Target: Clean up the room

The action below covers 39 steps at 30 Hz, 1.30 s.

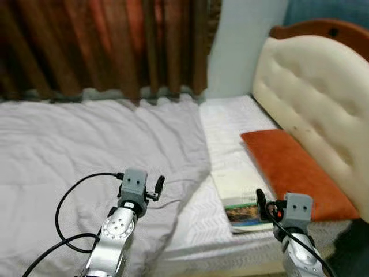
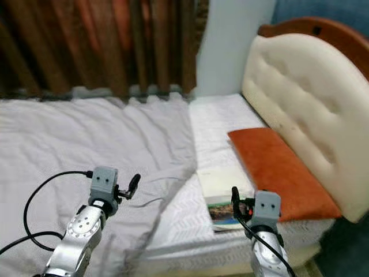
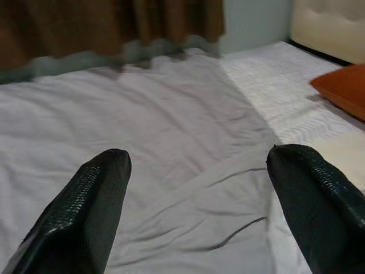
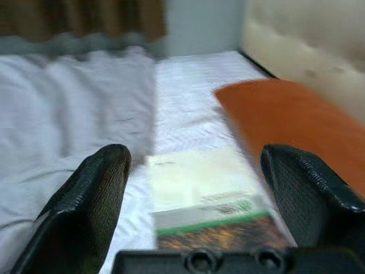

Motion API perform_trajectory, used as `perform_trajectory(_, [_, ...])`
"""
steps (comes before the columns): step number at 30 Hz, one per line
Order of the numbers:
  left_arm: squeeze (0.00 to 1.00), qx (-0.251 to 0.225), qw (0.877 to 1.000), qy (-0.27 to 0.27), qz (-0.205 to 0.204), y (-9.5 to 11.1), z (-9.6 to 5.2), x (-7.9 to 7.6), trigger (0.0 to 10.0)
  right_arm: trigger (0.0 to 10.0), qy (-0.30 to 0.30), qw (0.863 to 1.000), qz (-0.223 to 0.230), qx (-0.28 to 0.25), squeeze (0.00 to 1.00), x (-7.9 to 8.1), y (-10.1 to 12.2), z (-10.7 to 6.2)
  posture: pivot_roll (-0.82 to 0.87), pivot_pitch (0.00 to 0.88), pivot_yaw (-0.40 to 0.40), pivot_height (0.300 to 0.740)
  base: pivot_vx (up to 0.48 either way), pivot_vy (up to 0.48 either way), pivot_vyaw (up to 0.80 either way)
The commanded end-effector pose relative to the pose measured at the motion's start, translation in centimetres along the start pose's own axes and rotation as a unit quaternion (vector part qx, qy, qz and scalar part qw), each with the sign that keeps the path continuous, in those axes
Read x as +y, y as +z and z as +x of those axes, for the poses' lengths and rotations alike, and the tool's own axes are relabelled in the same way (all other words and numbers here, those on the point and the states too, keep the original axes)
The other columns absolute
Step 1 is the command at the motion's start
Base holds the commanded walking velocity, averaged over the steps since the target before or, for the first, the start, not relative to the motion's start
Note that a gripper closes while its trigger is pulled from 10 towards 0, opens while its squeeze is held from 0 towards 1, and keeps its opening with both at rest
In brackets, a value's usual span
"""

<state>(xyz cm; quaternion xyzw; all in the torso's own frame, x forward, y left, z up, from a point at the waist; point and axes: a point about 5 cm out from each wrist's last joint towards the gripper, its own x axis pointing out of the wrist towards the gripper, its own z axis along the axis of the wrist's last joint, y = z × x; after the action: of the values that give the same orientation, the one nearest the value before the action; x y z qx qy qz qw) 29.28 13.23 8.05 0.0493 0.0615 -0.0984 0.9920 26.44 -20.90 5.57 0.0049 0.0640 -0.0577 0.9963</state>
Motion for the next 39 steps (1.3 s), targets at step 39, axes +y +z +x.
perform_trajectory(39, [0.00,-0.006,0.999,0.011,0.050,-0.1,0.2,0.3,10.0,10.0,0.066,0.998,0.005,0.023,0.00,1.7,-0.7,0.2,0.02,0.000,-0.056,0.740,0.066,0.258,0.19])
